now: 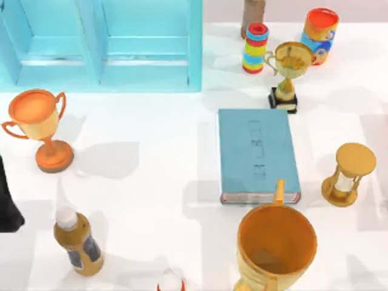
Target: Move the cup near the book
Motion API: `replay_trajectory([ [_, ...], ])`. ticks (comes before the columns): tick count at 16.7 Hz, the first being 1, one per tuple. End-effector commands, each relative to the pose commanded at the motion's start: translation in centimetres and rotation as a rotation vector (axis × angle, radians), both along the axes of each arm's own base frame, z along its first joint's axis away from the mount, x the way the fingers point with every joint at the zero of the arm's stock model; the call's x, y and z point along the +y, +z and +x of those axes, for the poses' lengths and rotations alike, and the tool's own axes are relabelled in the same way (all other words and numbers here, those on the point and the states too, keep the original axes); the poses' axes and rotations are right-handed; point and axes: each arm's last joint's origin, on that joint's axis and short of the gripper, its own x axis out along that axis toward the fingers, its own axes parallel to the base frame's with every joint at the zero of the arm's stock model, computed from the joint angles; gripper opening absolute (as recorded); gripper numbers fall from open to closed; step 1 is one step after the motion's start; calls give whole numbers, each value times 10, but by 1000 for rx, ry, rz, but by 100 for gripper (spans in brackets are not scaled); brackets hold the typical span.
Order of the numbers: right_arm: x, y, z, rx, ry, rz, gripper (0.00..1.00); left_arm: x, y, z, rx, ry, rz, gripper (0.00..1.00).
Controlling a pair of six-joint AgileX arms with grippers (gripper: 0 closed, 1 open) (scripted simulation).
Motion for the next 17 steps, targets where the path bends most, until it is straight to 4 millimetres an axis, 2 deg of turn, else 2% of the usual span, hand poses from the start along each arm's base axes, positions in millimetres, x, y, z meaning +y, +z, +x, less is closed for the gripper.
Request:
replay_trajectory([
  [4,0,0,0,0,0,0,100,1,2,0,27,11,30,100],
  [7,0,0,0,0,0,0,100,6,10,2,134,47,151,100],
  [12,0,0,0,0,0,0,100,22,33,9,457,57,521,100],
  [17,0,0,0,0,0,0,100,47,57,24,854,-145,933,100],
])
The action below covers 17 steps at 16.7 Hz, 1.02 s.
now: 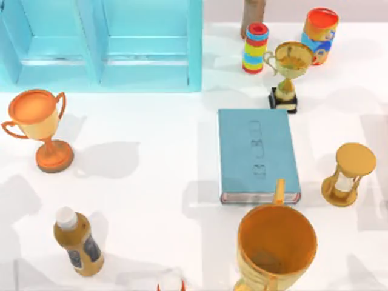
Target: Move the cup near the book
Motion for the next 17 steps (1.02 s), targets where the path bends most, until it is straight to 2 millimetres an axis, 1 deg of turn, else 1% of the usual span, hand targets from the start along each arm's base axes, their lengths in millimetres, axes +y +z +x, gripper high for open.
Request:
replay_trajectory([
  [2,0,0,0,0,0,0,100,12,8,7,183,-93,76,100],
  [4,0,0,0,0,0,0,100,26,15,13,350,-196,116,100],
  [8,0,0,0,0,0,0,100,54,25,24,612,-436,129,100],
  [10,0,0,0,0,0,0,100,66,28,28,699,-549,112,100],
  [13,0,0,0,0,0,0,100,81,30,31,779,-682,76,100],
  [17,0,0,0,0,0,0,100,90,31,33,815,-754,49,100],
])
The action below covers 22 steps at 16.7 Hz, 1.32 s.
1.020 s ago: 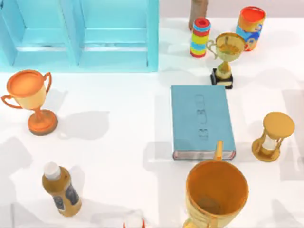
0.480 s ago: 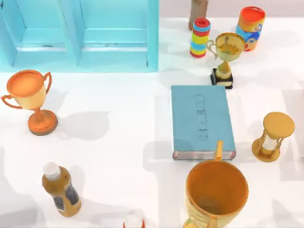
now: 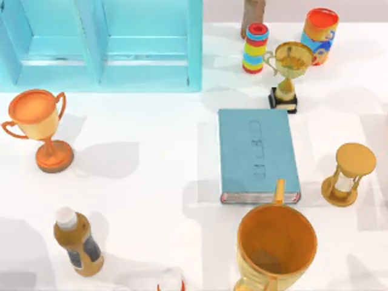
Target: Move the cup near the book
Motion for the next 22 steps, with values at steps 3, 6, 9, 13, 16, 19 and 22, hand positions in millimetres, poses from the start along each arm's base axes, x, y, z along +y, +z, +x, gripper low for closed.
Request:
replay_trajectory([
  [3,0,0,0,0,0,0,100,0,0,0,0,0,0,100],
  [6,0,0,0,0,0,0,100,-1,-5,0,0,-2,-1,100],
  [9,0,0,0,0,0,0,100,2,-28,3,2,1,-2,100],
  [13,0,0,0,0,0,0,100,3,-74,4,-7,0,5,100],
  [16,0,0,0,0,0,0,100,1,-97,1,-2,0,1,100],
  [19,0,0,0,0,0,0,100,0,-100,0,0,0,0,100],
  [22,0,0,0,0,0,0,100,0,-100,0,0,0,0,92],
])
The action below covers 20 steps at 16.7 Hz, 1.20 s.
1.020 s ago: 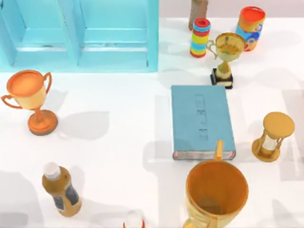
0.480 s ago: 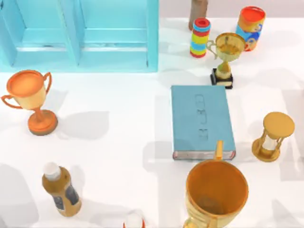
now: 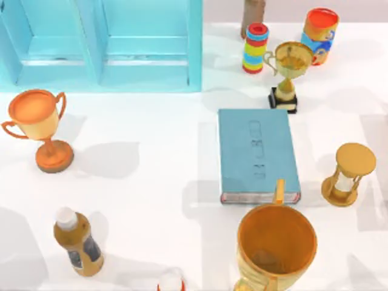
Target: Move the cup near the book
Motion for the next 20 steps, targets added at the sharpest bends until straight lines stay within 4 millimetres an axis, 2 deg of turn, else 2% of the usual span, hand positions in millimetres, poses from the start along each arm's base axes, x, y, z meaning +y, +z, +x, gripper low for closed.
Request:
replay_trajectory([
  [12,0,0,0,0,0,0,100,0,0,0,0,0,0,2],
  [20,0,0,0,0,0,0,100,0,0,0,0,0,0,0],
])
